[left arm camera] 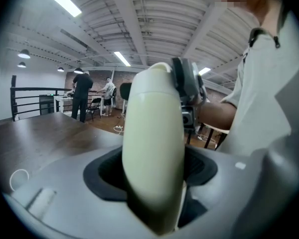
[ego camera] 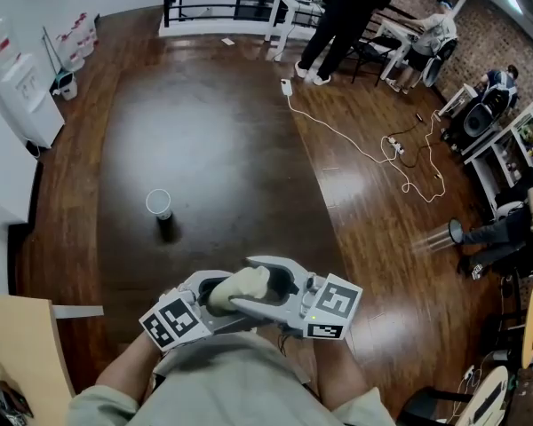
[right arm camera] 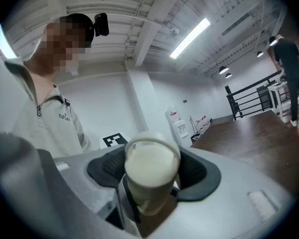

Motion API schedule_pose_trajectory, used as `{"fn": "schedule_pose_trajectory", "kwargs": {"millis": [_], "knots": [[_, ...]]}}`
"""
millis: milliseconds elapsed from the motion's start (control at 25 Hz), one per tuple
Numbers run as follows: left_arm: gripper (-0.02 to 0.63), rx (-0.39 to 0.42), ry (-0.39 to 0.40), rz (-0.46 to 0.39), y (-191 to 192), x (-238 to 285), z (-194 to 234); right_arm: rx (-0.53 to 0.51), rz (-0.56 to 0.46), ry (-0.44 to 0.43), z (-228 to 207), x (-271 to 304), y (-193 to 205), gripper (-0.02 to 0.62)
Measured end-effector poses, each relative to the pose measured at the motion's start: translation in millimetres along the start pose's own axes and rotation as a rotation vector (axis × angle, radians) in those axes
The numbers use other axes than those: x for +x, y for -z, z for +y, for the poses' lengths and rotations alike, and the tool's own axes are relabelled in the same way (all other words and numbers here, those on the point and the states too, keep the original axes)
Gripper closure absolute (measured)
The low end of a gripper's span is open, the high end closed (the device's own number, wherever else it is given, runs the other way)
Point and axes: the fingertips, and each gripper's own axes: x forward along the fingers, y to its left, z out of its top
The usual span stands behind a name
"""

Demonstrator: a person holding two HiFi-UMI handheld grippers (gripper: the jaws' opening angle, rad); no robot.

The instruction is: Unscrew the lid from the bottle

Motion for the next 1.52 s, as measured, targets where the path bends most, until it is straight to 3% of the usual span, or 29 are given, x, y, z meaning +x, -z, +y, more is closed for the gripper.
{"fn": "schedule_pose_trajectory", "kwargs": {"millis": [200, 520, 680, 800, 880, 1000, 1160, 1360, 1520], "knots": [[0.291, 0.002, 0.076, -0.038, -8.0, -5.1, -7.2, -0.039, -0.015, -0.052, 10.2, -0.1, -8.2, 0.307], [0.291, -0.128, 0.589, -0.133, -21.8, -23.3, -71.9, -0.075, -0.003, -0.419, 68.7, -11.4, -20.6, 0.307], [0.291, -0.141, 0.670, -0.161, -31.2, -28.2, -78.5, -0.075, -0.008, -0.492, 75.0, -15.1, -26.8, 0.305], [0.290, -0.131, 0.675, -0.154, -32.1, -27.5, -78.1, -0.062, -0.007, -0.520, 73.8, -16.6, -26.4, 0.305], [0.290, -0.117, 0.636, -0.149, -31.1, -24.5, -74.3, -0.051, -0.012, -0.521, 72.0, -16.9, -27.3, 0.305], [0.288, -0.087, 0.501, -0.150, -31.0, -17.4, -59.7, -0.058, -0.042, -0.455, 62.9, -14.8, -33.3, 0.304], [0.288, -0.045, 0.240, -0.191, -36.0, -11.9, -28.9, -0.087, -0.133, -0.259, 42.0, -11.3, -51.4, 0.259], [0.288, 0.038, -0.125, -0.230, -44.5, -16.3, 10.6, -0.117, -0.234, 0.092, 5.4, -19.2, -65.8, 0.235], [0.288, 0.051, -0.338, -0.222, -44.6, -23.3, 37.5, -0.095, -0.268, 0.227, -0.7, -18.3, -61.3, 0.235]]}}
